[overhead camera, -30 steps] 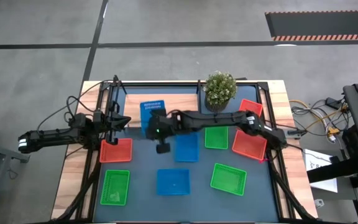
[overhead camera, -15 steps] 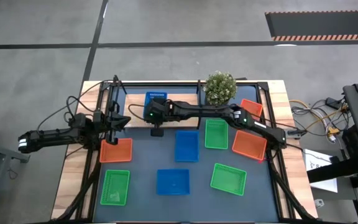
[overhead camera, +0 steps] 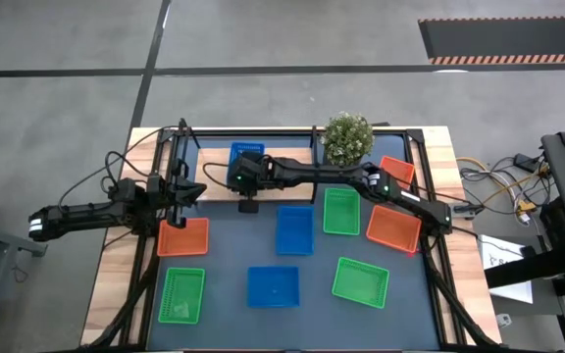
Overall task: Stack baskets on shelf by color
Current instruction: Put the top left blue bin on the shelf
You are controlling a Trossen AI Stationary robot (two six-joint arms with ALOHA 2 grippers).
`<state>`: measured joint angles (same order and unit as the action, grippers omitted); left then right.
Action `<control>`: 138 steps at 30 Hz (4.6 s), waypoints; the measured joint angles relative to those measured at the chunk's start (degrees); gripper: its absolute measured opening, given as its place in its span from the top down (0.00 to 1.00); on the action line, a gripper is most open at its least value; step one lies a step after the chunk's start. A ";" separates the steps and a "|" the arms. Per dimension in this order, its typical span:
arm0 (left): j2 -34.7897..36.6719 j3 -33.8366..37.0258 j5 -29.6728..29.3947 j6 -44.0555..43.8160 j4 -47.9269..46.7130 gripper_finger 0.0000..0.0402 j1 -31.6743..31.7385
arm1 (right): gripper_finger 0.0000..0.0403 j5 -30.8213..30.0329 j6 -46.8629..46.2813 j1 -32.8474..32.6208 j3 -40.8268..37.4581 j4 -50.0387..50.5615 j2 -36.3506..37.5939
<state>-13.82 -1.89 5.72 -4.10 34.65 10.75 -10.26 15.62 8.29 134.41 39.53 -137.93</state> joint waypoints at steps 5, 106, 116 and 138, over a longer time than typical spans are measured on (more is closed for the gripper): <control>0.00 0.00 0.00 0.00 0.00 1.00 0.00 | 0.72 -0.28 -0.66 -0.17 0.22 1.91 0.74; -88.95 -73.55 -31.85 -18.18 -100.80 1.00 12.56 | 0.98 -1.86 2.67 -19.75 -89.44 -27.87 89.44; -88.56 -73.50 -33.17 -19.77 -113.31 1.00 12.56 | 0.98 -1.86 2.46 -19.75 -89.44 -27.85 89.42; -88.06 -85.94 -30.13 -16.45 -108.98 1.00 8.18 | 0.98 -1.87 3.15 -19.73 -89.44 -27.87 89.41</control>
<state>-101.89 -87.83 -24.42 -20.55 -74.32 18.93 -12.12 18.76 -11.44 44.97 11.66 -48.52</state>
